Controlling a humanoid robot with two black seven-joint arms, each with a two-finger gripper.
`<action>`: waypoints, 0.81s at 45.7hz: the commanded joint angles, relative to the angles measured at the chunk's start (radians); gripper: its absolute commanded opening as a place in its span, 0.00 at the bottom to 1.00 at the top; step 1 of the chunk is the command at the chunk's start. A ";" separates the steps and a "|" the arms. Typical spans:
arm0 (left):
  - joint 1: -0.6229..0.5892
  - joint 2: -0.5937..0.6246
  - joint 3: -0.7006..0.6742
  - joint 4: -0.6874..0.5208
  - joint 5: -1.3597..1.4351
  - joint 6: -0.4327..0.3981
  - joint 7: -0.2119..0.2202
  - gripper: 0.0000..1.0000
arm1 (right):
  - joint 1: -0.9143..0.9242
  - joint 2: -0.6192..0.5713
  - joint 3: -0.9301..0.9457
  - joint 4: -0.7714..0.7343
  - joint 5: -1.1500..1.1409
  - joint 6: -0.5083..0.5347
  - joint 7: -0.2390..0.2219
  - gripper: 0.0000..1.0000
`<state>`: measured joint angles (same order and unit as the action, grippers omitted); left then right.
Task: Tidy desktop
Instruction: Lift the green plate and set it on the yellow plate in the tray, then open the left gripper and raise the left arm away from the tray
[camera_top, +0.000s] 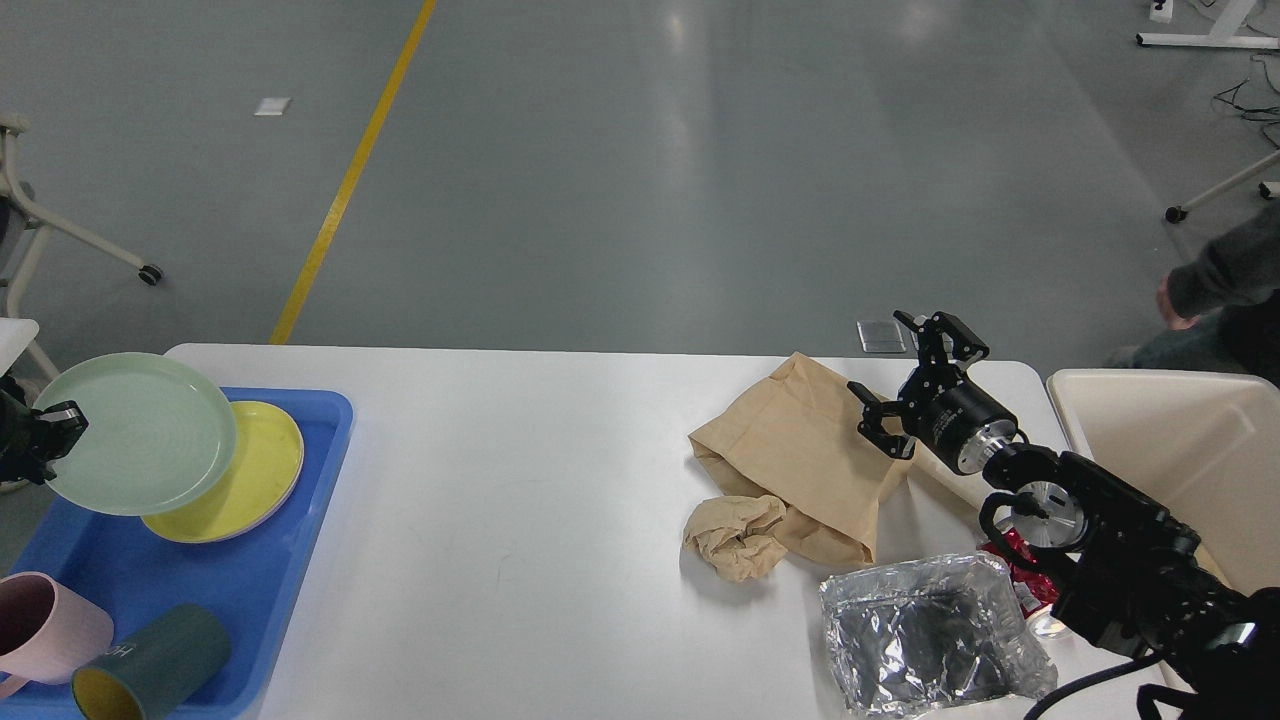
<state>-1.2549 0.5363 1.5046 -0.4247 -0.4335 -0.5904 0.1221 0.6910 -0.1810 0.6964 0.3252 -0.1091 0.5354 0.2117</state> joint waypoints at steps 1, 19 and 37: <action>0.035 -0.024 -0.024 0.009 0.001 0.014 0.002 0.02 | -0.001 0.000 0.000 0.000 0.000 0.000 0.000 1.00; 0.038 -0.098 -0.041 0.009 0.004 0.014 0.001 0.03 | -0.001 0.000 0.000 0.000 -0.001 0.000 0.000 1.00; 0.031 -0.104 -0.038 0.000 0.006 0.012 -0.002 0.73 | -0.001 0.000 0.000 0.000 0.000 0.000 0.000 1.00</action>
<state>-1.2178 0.4265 1.4631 -0.4237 -0.4281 -0.5807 0.1196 0.6910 -0.1810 0.6964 0.3252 -0.1098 0.5354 0.2117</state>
